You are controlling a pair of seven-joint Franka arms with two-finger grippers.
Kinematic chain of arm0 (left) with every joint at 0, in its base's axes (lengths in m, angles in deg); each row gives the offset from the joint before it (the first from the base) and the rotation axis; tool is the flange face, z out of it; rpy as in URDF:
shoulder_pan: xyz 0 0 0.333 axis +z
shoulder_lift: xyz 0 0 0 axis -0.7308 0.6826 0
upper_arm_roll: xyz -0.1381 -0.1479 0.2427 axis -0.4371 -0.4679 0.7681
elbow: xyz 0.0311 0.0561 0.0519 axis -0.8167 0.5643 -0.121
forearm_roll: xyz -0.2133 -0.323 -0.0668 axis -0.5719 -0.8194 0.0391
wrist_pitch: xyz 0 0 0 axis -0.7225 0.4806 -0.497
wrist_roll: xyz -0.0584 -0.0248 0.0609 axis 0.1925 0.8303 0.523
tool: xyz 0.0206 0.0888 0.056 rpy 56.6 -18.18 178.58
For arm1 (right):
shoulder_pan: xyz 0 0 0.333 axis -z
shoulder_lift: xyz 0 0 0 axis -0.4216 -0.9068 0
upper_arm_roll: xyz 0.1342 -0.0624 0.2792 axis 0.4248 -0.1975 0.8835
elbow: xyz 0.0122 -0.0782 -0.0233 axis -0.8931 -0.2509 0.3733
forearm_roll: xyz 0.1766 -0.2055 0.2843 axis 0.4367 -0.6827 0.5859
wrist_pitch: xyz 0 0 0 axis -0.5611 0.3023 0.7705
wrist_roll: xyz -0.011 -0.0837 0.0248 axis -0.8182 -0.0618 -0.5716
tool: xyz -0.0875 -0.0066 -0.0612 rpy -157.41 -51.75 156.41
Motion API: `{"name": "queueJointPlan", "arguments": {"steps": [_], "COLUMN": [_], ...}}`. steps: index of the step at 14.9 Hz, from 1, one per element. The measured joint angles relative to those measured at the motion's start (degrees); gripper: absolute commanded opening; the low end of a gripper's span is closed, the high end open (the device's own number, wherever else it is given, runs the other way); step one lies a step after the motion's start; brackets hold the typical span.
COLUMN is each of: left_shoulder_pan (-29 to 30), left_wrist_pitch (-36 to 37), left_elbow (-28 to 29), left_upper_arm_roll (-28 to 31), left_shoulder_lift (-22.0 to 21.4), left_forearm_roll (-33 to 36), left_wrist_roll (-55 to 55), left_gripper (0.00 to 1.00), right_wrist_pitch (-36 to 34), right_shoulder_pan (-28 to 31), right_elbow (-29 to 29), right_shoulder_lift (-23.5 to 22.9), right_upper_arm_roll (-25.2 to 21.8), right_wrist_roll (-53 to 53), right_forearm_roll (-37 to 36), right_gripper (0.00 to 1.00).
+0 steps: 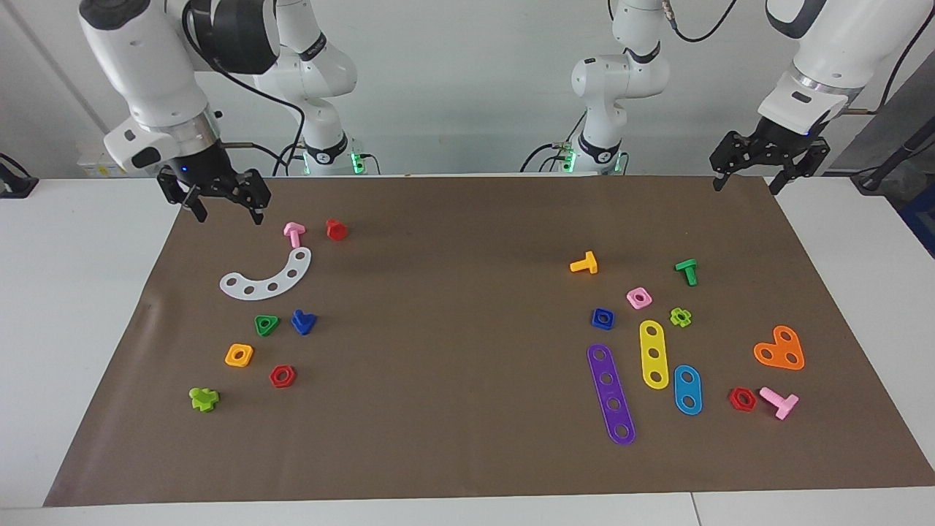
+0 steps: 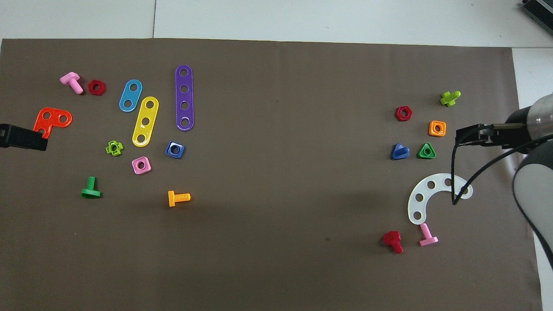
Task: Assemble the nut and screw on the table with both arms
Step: 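Reach the right gripper toward the blue triangle piece, then grasp the blue triangle piece with the right gripper and lift it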
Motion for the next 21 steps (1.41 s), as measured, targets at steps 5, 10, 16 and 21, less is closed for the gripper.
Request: {"name": "queueJointPlan", "arguments": {"steps": [5, 10, 16, 21], "left_shoulder_pan": [0.00, 0.00, 0.00, 0.00], "left_wrist_pitch": [0.00, 0.00, 0.00, 0.00], "left_elbow": [0.00, 0.00, 0.00, 0.00], "left_upper_arm_roll": [0.00, 0.00, 0.00, 0.00], "left_shoulder_lift": [0.00, 0.00, 0.00, 0.00], "left_forearm_roll": [0.00, 0.00, 0.00, 0.00], "left_wrist_roll": [0.00, 0.00, 0.00, 0.00], "left_gripper": [1.00, 1.00, 1.00, 1.00], "right_wrist_pitch": [14.19, 28.75, 36.67, 38.80], "right_shoulder_pan": [-1.23, -2.95, -2.57, -2.59], "right_elbow": [-6.05, -10.85, -16.95, -18.42], "right_shoulder_lift": [-8.84, -16.23, -16.26, -16.25], "right_upper_arm_roll": [0.06, 0.10, -0.10, -0.10], "right_wrist_roll": [-0.55, -2.09, -8.46, -8.50], "right_forearm_roll": [0.00, 0.01, 2.39, 2.41], "right_gripper": [1.00, 1.00, 0.82, 0.61]}}
